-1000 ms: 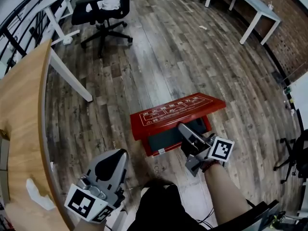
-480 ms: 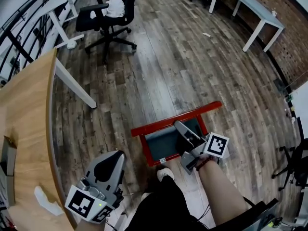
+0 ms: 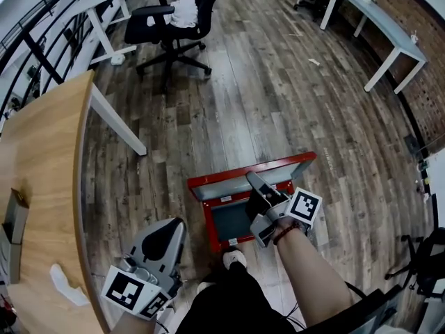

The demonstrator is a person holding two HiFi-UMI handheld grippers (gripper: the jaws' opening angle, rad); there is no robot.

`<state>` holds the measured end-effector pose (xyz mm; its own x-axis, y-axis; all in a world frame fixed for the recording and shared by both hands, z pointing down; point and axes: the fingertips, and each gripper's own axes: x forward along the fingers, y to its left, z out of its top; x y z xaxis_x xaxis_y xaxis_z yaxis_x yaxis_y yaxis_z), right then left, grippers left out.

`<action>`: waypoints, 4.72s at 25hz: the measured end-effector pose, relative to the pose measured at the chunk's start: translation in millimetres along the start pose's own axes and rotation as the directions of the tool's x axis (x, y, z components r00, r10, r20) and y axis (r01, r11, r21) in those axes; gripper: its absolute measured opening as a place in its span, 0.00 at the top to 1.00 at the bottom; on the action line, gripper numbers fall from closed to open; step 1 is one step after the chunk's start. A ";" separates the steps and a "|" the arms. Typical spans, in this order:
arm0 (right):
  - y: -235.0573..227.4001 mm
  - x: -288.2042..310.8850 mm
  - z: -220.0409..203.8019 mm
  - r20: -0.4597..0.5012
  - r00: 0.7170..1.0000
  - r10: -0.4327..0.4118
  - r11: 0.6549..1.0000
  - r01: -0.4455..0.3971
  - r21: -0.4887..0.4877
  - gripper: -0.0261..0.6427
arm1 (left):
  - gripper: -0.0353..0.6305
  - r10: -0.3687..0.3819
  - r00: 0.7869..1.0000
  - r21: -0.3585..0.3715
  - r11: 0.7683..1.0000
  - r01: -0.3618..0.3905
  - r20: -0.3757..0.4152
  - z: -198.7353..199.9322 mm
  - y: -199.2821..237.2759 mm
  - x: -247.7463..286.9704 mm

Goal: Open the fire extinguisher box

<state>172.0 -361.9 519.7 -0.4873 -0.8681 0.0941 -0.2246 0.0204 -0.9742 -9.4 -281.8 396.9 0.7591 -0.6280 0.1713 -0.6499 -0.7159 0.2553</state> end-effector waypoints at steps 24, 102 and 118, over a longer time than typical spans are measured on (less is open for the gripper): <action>-52.6 94.2 44.4 -0.067 0.965 -0.254 0.955 0.261 0.143 0.91 | 0.94 0.205 0.979 -0.012 0.979 -0.205 -0.013 19.7 57.9 24.5; 211.3 -84.6 -89.0 -0.197 0.980 0.025 0.915 -0.101 -0.390 0.91 | 0.94 0.039 0.991 0.034 0.998 -0.044 0.126 94.7 -37.3 -71.5; 320.9 -167.9 -190.7 -0.135 0.991 0.022 0.534 -0.126 -0.836 0.91 | 0.94 -0.119 0.986 0.103 0.989 0.108 0.116 105.9 -116.5 -165.9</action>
<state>20.9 -115.0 230.3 -0.6016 -0.7926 0.0993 -0.7642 0.5349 -0.3604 -63.6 -126.6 237.9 0.8217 -0.5692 0.0283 -0.5649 -0.8068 0.1732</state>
